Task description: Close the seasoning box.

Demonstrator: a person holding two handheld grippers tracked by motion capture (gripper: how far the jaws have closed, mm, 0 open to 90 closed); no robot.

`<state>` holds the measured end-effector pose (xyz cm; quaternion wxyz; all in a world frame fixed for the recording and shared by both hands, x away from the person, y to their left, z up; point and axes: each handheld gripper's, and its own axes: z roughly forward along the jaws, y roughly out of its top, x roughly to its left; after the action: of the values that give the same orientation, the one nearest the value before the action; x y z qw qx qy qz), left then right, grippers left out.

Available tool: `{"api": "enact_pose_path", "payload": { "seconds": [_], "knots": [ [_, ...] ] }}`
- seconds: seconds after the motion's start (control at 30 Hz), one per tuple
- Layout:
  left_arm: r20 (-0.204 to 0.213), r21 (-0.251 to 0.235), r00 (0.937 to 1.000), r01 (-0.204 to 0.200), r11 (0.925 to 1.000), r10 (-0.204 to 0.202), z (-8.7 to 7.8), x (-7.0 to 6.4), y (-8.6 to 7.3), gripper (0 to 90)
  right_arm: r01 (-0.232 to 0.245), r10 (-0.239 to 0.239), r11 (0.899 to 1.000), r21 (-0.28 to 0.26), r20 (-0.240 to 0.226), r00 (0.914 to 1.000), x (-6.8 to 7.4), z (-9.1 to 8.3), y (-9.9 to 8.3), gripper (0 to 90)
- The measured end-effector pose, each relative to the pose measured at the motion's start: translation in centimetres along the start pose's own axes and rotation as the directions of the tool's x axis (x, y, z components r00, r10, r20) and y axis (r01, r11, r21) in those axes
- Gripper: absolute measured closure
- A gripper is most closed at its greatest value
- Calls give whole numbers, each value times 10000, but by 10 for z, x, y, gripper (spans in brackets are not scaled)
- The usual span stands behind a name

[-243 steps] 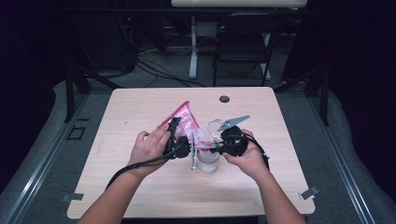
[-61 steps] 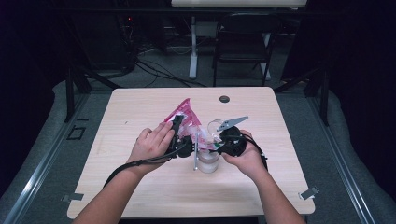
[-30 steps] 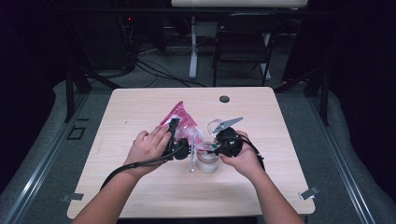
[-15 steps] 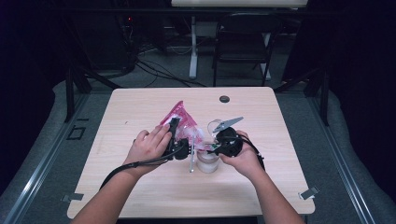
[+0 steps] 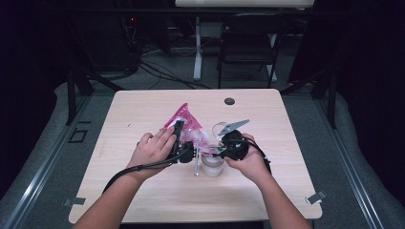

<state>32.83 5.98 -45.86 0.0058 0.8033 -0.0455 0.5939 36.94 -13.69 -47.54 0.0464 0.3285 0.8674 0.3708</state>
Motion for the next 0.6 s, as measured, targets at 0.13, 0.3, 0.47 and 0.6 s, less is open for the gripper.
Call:
{"api": "enact_pose_path", "payload": {
  "seconds": [0.13,0.3,0.47,0.6],
  "knots": [
    [16,-116,10000,26,9999,-26,0,0,0,616,5,-5,10000,-7,9,10000,0,0,0,900],
    [76,-118,9999,-141,9998,142,1,0,1,617,-22,22,10000,-24,39,10000,0,0,-1,900],
    [78,-113,9998,-198,9997,198,0,0,2,617,-39,39,10000,0,60,10000,0,0,-1,900],
    [94,-110,9997,-239,9997,240,0,2,3,613,-31,31,10000,-2,38,10000,-1,-1,-1,900]
  ]
}}
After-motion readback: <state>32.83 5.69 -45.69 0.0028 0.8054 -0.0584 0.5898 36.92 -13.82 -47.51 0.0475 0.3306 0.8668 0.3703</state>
